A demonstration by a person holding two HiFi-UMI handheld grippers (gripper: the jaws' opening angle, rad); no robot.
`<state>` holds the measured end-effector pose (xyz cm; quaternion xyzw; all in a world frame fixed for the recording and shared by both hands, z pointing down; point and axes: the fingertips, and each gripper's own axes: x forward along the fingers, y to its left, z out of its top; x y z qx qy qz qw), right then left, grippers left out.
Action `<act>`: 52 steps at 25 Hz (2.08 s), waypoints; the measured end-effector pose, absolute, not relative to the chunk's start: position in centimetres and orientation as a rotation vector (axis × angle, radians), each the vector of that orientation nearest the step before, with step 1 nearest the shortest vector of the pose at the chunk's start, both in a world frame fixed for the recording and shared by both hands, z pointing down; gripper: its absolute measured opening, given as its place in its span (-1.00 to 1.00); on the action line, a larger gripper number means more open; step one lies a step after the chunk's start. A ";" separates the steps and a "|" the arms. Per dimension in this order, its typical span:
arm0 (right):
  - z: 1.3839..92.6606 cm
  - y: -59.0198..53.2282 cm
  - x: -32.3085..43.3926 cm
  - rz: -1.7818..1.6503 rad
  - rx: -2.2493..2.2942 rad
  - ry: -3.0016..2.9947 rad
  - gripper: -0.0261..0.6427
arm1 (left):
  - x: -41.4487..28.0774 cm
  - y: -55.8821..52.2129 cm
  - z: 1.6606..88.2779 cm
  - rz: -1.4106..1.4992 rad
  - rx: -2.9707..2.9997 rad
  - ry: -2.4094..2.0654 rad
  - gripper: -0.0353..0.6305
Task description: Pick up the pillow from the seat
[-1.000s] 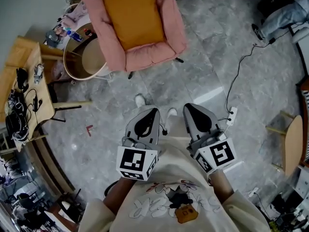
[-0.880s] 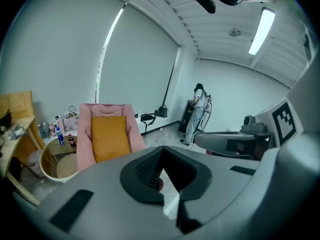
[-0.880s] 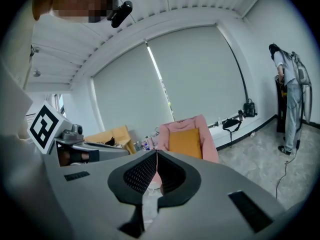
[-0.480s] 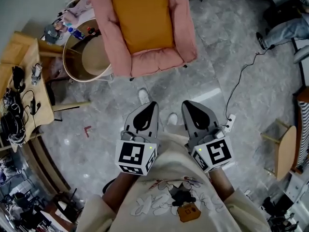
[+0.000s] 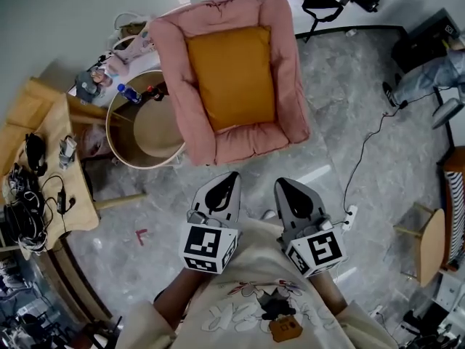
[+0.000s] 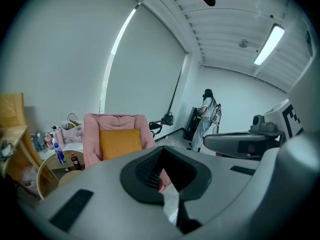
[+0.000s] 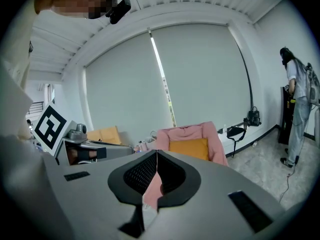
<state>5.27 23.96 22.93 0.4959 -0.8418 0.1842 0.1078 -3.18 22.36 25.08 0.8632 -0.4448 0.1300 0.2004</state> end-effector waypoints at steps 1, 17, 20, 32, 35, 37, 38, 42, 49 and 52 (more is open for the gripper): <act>22.9 23.2 4.8 0.543 1.475 -2.470 -0.86 | -3.8 21.7 25.1 0.363 2.418 -1.232 -0.89; 25.1 17.2 -0.7 0.600 1.568 -2.364 -0.86 | -10.3 15.1 26.7 0.402 2.460 -1.112 -0.89; 25.4 16.7 -0.5 0.611 1.579 -2.344 -0.86 | -10.2 14.7 27.3 0.410 2.453 -1.095 -0.89; 26.3 11.2 0.6 0.638 1.576 -2.356 -0.86 | -9.1 10.0 27.8 0.444 2.431 -1.102 -0.89; 26.4 9.2 1.4 0.643 1.574 -2.367 -0.86 | -8.2 8.5 28.2 0.466 2.424 -1.099 -0.89; 26.6 7.8 2.1 0.657 1.566 -2.372 -0.86 | -7.4 7.2 28.4 0.487 2.424 -1.091 -0.89; 26.7 7.0 2.5 0.665 1.559 -2.373 -0.86 | -7.0 6.5 28.5 0.497 2.421 -1.089 -0.89; 27.1 3.5 3.6 0.674 1.535 -2.377 -0.86 | -5.9 2.8 28.3 0.485 2.426 -1.104 -0.89; 27.9 -2.5 6.7 0.673 1.522 -2.384 -0.86 | -2.3 -3.2 28.7 0.545 2.509 -1.021 -0.89; 28.5 -4.5 8.4 0.697 1.528 -2.376 -0.86 | -0.2 -5.4 29.5 0.630 2.560 -0.968 -0.89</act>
